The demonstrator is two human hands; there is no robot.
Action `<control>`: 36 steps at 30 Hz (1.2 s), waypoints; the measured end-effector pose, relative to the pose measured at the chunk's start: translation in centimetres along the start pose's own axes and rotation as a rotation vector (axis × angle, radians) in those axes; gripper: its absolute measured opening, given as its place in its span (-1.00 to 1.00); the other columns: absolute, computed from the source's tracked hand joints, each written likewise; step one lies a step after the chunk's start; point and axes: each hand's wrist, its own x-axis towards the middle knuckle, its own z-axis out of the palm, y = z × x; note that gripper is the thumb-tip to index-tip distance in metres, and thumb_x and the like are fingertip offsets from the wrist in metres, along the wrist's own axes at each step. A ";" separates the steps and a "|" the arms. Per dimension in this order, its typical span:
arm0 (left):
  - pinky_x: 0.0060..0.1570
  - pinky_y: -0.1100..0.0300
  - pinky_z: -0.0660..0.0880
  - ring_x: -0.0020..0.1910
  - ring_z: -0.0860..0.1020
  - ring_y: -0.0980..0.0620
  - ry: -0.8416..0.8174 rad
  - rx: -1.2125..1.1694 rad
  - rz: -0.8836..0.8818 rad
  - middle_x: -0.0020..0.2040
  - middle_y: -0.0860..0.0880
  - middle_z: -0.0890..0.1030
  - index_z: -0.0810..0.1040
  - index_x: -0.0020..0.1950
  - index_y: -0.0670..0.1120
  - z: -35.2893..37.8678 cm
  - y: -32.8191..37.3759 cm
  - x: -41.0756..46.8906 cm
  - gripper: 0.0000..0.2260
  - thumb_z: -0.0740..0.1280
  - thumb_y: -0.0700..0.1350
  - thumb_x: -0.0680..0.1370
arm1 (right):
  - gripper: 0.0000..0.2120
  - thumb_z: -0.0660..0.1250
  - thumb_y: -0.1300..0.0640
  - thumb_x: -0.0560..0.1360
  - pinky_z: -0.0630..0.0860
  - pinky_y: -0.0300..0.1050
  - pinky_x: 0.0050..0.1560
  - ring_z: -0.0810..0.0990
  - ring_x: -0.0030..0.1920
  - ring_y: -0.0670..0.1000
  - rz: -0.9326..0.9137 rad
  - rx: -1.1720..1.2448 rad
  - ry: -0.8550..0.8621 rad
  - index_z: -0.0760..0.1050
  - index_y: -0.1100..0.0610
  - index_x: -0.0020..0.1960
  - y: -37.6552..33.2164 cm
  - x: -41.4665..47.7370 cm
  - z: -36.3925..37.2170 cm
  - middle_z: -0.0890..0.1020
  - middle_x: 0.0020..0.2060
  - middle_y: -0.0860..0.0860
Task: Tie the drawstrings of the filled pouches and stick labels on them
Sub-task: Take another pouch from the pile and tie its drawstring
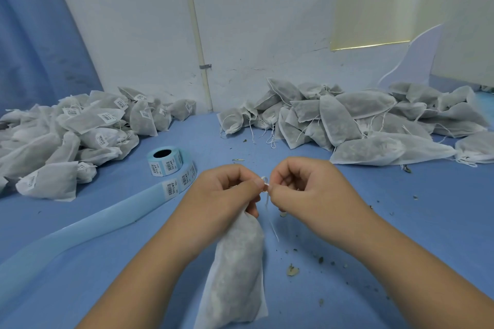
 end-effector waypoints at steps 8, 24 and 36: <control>-0.19 0.19 0.44 -0.40 0.55 0.09 0.040 0.044 -0.027 -0.41 0.00 0.58 0.60 -0.33 0.00 0.6 -0.1 0.0 -0.82 0.35 0.06 0.38 | -0.95 0.39 0.18 0.35 0.42 -0.12 -0.35 0.48 -0.36 0.00 -0.008 0.095 0.087 0.54 0.09 -0.28 0.0 -0.1 0.4 0.61 -0.36 0.13; -0.24 0.11 0.45 -0.36 0.48 0.09 0.184 0.254 0.109 -0.41 0.06 0.55 0.61 -0.25 0.07 0.7 -0.6 0.1 -0.92 0.38 0.04 0.39 | -0.80 0.37 0.18 0.42 0.33 -0.41 -0.44 0.40 -0.49 -0.18 -0.033 -0.171 0.073 0.54 -0.02 -0.35 0.3 0.0 0.5 0.50 -0.50 -0.17; -0.31 0.35 0.40 -0.39 0.49 0.21 0.155 0.241 0.049 -0.37 0.12 0.61 0.64 -0.29 0.00 0.6 -0.4 -0.1 -0.85 0.40 -0.06 0.49 | -0.87 0.42 0.23 0.39 0.35 -0.42 -0.30 0.50 -0.32 -0.11 -0.280 -0.374 0.201 0.64 0.03 -0.26 0.3 -0.1 0.2 0.56 -0.40 -0.12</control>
